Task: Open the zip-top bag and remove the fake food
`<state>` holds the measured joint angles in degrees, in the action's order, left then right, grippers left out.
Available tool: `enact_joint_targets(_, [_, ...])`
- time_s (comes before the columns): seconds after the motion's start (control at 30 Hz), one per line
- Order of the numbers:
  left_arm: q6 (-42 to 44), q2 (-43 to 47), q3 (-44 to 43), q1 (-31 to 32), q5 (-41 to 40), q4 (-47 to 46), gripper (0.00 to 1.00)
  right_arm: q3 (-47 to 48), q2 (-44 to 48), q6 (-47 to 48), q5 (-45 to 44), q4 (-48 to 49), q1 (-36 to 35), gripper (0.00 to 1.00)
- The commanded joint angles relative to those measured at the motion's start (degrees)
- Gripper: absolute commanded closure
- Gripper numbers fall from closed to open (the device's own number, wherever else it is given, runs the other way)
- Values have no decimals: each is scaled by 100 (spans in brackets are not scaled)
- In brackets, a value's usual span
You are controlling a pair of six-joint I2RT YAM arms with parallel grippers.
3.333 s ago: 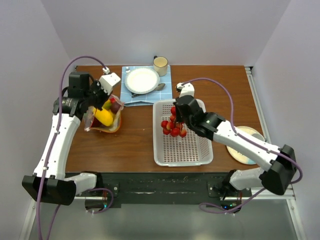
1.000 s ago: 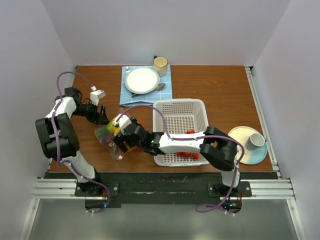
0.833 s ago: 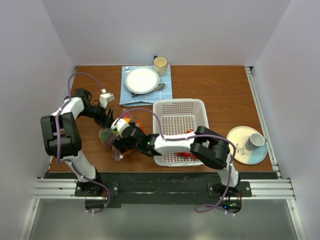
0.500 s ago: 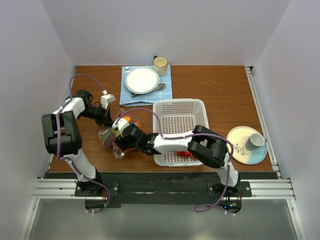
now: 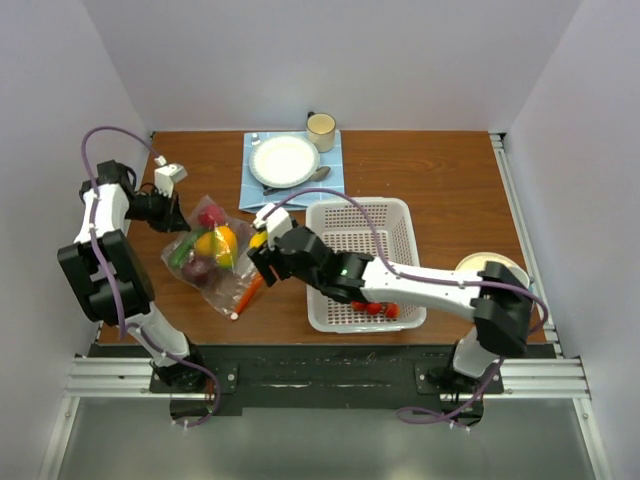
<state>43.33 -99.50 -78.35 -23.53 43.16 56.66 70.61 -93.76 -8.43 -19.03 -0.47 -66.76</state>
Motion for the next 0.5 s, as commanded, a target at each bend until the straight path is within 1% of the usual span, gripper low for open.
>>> enact_joint_targets(0.0, [158, 344, -172, 24, 254, 354, 100, -363, 681, -80, -952, -621, 163, 76])
enact_joint_targets(0.03, [158, 361, -155, 24, 298, 398, 100, -459, 814, -106, -1206, -673, 355, 78])
enact_joint_targets(0.1, [167, 414, -50, 59, 316, 407, 100, -785, 981, -290, -1384, -831, 654, 83])
enact_joint_targets(0.13, [176, 432, -6, 94, 299, 381, 100, -881, 1086, -387, -1498, -910, 1030, 85])
enact_joint_targets(0.23, [176, 449, 205, 164, 141, 249, 100, -1137, 1140, -607, -1586, -1174, 1559, 85])
enact_joint_targets(0.27, [167, 449, 249, 173, 97, 196, 100, -1198, 1131, -608, -1630, -1209, 1604, 82])
enact_joint_targets(0.3, [149, 467, 345, 182, -8, 144, 100, -1190, 1088, -616, -1604, -1253, 1631, 71])
enact_joint_targets(0.33, [123, 476, 399, 199, -61, 30, 100, -1155, 1009, -608, -1569, -1306, 1657, 34])
enact_joint_targets(0.37, [106, 476, 443, 217, -105, -23, 100, -963, 747, -625, -1560, -1541, 1658, 24])
enact_joint_targets(0.43, [70, 476, 531, 278, -246, -146, 100, -751, 543, -713, -1473, -1736, 1649, 1])
enact_joint_targets(0.47, [61, 484, 557, 296, -290, -173, 100, -629, 516, -713, -1429, -1763, 1649, 1])
